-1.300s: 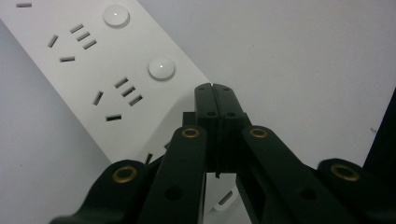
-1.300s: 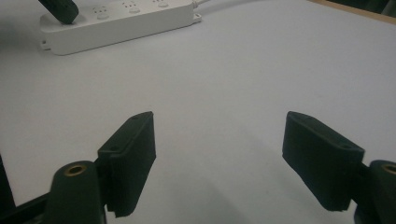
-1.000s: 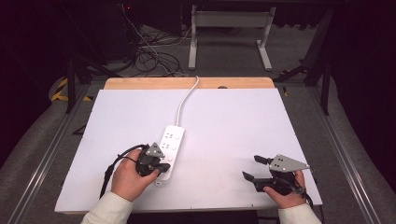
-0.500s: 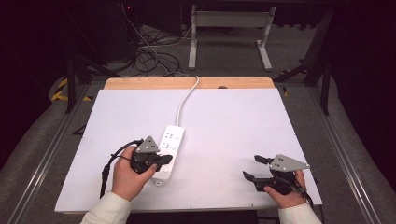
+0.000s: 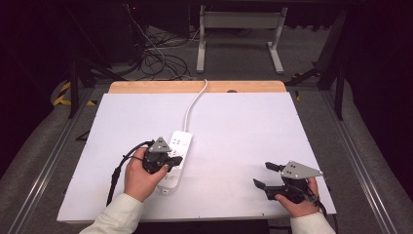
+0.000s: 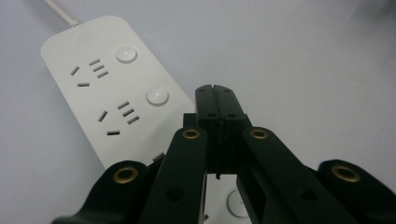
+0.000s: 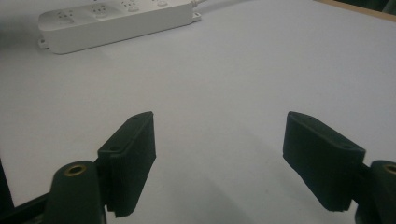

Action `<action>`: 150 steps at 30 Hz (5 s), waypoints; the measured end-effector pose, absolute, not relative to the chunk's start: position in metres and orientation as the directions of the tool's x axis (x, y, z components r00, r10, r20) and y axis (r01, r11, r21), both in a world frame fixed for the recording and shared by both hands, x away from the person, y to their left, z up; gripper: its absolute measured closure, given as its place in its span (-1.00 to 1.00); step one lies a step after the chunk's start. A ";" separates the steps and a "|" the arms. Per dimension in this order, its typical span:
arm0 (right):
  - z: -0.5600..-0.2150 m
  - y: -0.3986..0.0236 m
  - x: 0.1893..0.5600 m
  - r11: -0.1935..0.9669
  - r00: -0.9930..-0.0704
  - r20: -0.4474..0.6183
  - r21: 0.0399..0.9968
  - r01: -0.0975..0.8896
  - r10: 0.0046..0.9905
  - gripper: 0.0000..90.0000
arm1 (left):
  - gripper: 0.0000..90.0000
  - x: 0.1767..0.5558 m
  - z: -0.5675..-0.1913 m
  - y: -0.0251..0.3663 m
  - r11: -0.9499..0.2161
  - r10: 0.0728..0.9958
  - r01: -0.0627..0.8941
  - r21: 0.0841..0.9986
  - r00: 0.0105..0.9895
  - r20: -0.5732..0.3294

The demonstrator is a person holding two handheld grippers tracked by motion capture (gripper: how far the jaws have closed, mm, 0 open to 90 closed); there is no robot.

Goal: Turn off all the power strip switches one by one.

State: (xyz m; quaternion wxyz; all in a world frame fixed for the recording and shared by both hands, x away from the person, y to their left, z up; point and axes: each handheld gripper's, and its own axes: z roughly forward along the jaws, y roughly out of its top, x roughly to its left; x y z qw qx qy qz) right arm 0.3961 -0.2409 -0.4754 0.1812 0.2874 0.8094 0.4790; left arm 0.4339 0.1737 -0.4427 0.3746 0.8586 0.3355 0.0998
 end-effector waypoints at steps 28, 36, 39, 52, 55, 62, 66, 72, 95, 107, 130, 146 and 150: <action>-0.476 -0.241 0.396 0.378 -0.772 -0.015 0.878 0.294 0.636 -0.41 | 1.00 0.440 -0.454 0.174 -0.540 0.673 0.535 0.650 0.738 -0.048; -0.476 -0.241 0.396 0.378 -0.772 -0.015 0.878 0.294 0.635 -0.42 | 1.00 0.441 -0.455 0.175 -0.548 0.663 0.530 0.647 0.747 -0.051; -0.476 -0.241 0.396 0.380 -0.773 -0.017 0.877 0.293 0.635 -0.42 | 1.00 0.441 -0.455 0.174 -0.559 0.660 0.520 0.646 0.751 -0.033; -0.476 -0.240 0.396 0.381 -0.772 -0.017 0.876 0.294 0.635 -0.42 | 1.00 0.439 -0.455 0.172 -0.569 0.658 0.511 0.644 0.753 -0.015; -0.476 -0.240 0.396 0.380 -0.773 -0.016 0.877 0.294 0.634 -0.42 | 1.00 0.440 -0.455 0.171 -0.569 0.660 0.515 0.641 0.751 -0.018; -0.476 -0.240 0.396 0.380 -0.772 -0.016 0.876 0.295 0.635 -0.42 | 1.00 0.439 -0.454 0.169 -0.581 0.660 0.510 0.634 0.752 0.000; -0.477 -0.239 0.396 0.381 -0.773 -0.015 0.876 0.296 0.635 -0.42 | 1.00 0.440 -0.453 0.167 -0.578 0.669 0.528 0.623 0.743 -0.009; -0.477 -0.239 0.396 0.381 -0.773 -0.015 0.876 0.296 0.635 -0.42 | 1.00 0.438 -0.454 0.163 -0.587 0.671 0.521 0.620 0.741 0.012; -0.478 -0.240 0.397 0.379 -0.772 -0.009 0.874 0.302 0.636 -0.42 | 1.00 0.454 -0.429 0.176 -0.420 0.692 0.457 0.784 0.720 -0.050; -0.478 -0.242 0.398 0.378 -0.772 -0.009 0.875 0.301 0.636 -0.42 | 1.00 0.471 -0.450 0.169 -0.478 0.698 0.491 0.728 0.715 -0.024; -0.477 -0.242 0.397 0.378 -0.772 -0.009 0.875 0.302 0.636 -0.42 | 1.00 0.474 -0.459 0.166 -0.510 0.691 0.507 0.695 0.722 -0.019; -0.478 -0.241 0.397 0.380 -0.772 -0.008 0.874 0.303 0.635 -0.43 | 1.00 0.472 -0.459 0.163 -0.526 0.693 0.496 0.691 0.720 0.011; -0.478 -0.241 0.397 0.381 -0.773 -0.009 0.874 0.302 0.634 -0.43 | 1.00 0.470 -0.459 0.163 -0.527 0.693 0.496 0.689 0.721 0.011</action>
